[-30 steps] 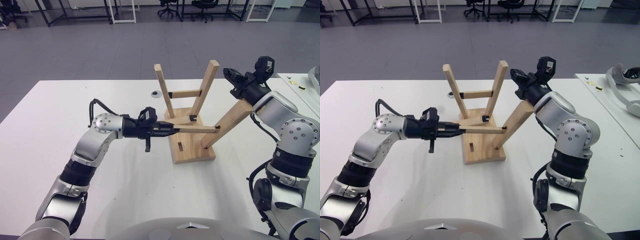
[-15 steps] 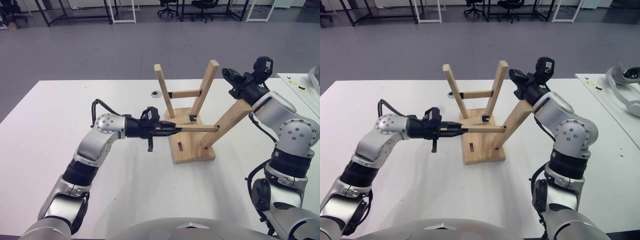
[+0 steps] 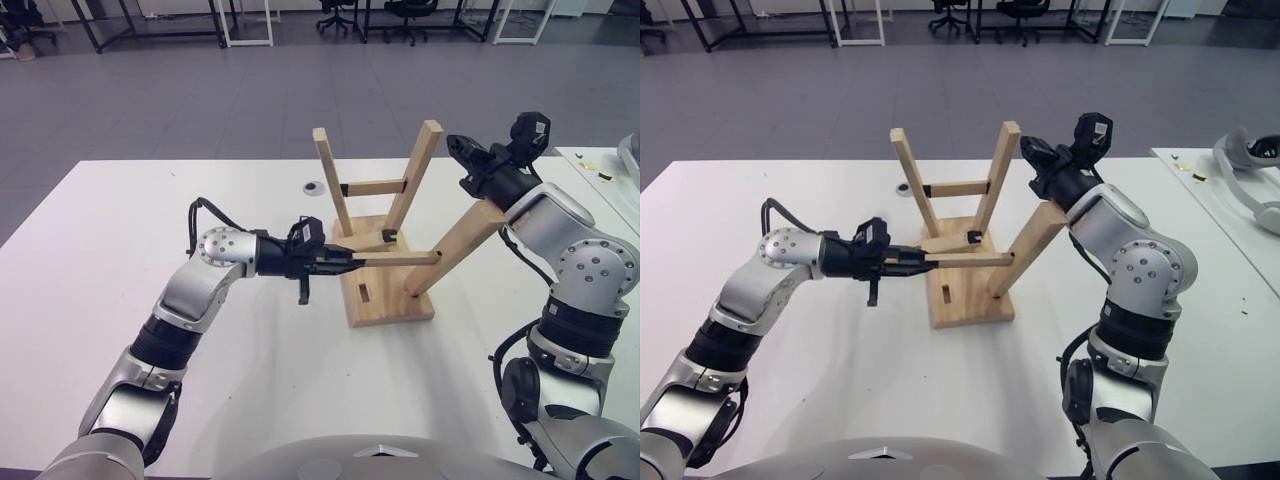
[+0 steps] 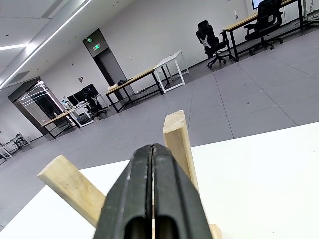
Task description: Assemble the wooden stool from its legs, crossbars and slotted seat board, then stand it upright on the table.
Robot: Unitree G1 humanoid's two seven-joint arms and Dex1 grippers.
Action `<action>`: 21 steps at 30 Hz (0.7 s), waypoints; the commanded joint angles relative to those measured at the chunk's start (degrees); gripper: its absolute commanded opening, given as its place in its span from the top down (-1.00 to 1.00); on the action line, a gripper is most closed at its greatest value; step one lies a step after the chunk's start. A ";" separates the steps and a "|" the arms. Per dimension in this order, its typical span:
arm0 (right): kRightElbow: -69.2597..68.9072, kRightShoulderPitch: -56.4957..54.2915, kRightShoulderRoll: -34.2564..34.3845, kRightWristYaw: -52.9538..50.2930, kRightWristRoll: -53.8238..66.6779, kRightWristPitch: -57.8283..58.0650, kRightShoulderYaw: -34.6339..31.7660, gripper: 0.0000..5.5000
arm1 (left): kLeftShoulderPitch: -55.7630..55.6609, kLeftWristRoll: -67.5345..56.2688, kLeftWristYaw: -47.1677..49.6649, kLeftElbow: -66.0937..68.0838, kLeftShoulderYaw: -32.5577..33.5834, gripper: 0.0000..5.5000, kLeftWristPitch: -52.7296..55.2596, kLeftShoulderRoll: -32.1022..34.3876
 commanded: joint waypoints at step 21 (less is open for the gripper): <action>-0.82 0.82 1.83 -1.30 0.48 -0.13 0.93 1.00 | -4.47 0.70 -1.12 -1.05 -4.63 0.85 1.65 -4.21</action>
